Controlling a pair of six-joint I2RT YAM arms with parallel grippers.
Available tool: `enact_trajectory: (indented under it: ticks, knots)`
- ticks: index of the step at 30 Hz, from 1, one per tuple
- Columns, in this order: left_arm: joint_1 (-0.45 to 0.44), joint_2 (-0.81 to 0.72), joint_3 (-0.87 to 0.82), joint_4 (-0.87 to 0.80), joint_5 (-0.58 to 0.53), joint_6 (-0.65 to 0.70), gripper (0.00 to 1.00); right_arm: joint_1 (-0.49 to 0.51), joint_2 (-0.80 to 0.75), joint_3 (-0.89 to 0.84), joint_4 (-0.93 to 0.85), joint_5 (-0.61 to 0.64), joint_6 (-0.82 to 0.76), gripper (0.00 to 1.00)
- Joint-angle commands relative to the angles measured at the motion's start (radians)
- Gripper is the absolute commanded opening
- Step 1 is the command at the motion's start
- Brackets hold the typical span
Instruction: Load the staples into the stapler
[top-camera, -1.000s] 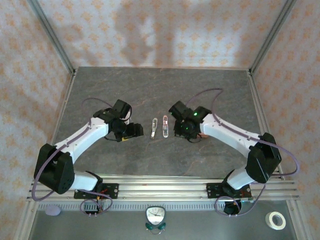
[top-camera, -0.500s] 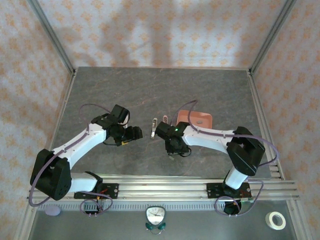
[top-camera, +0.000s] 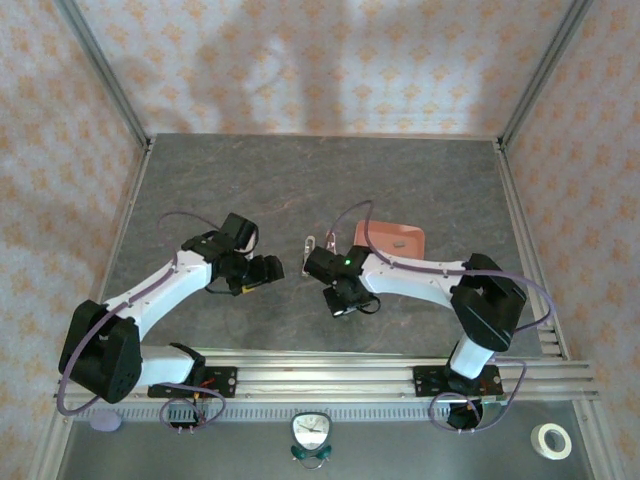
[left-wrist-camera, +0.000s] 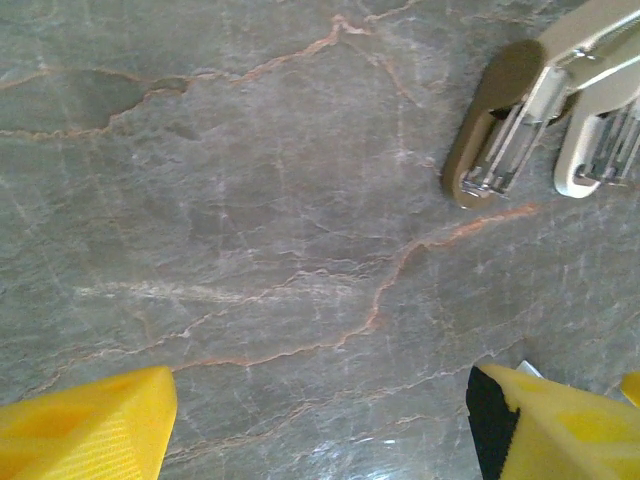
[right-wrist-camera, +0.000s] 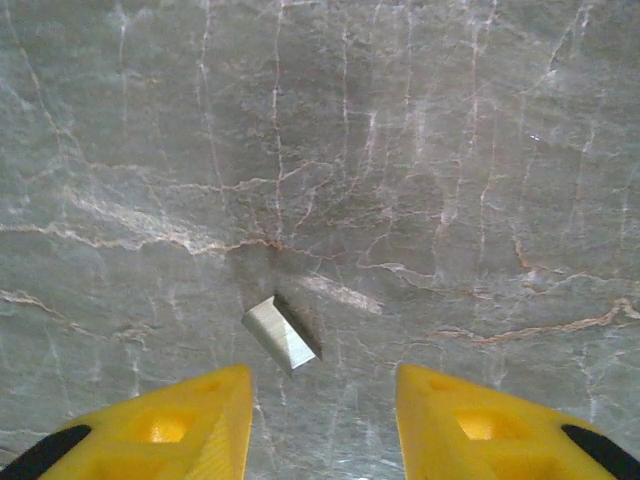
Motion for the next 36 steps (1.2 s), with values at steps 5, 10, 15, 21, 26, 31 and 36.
enact_trajectory:
  ticks: [5,10,15,21,26,31,36]
  knots:
    - [0.033,-0.057,-0.056,0.059,-0.002,-0.054,0.78,-0.1,0.013,0.029,0.002,0.055,-0.074,0.46]
    - [0.047,-0.088,-0.073,0.046,-0.014,-0.057,0.78,-0.209,0.015,0.024,0.066,0.047,-0.073,0.48]
    - [0.063,-0.094,-0.08,0.027,-0.022,-0.047,0.78,-0.316,0.072,0.042,0.089,0.059,-0.086,0.48]
    - [0.073,-0.08,-0.077,0.001,-0.041,-0.04,0.77,-0.406,0.142,0.086,0.112,0.129,-0.088,0.48]
    - [0.075,-0.068,-0.071,0.002,-0.054,-0.049,0.77,-0.45,0.119,0.117,0.113,0.137,-0.142,0.48]
    - [0.075,-0.065,-0.072,0.01,-0.054,-0.049,0.77,-0.406,0.006,0.068,0.072,0.032,-0.213,0.46]
    - [0.075,-0.104,-0.085,0.018,-0.063,-0.061,0.77,-0.262,-0.078,-0.036,0.072,-0.053,-0.175,0.46]
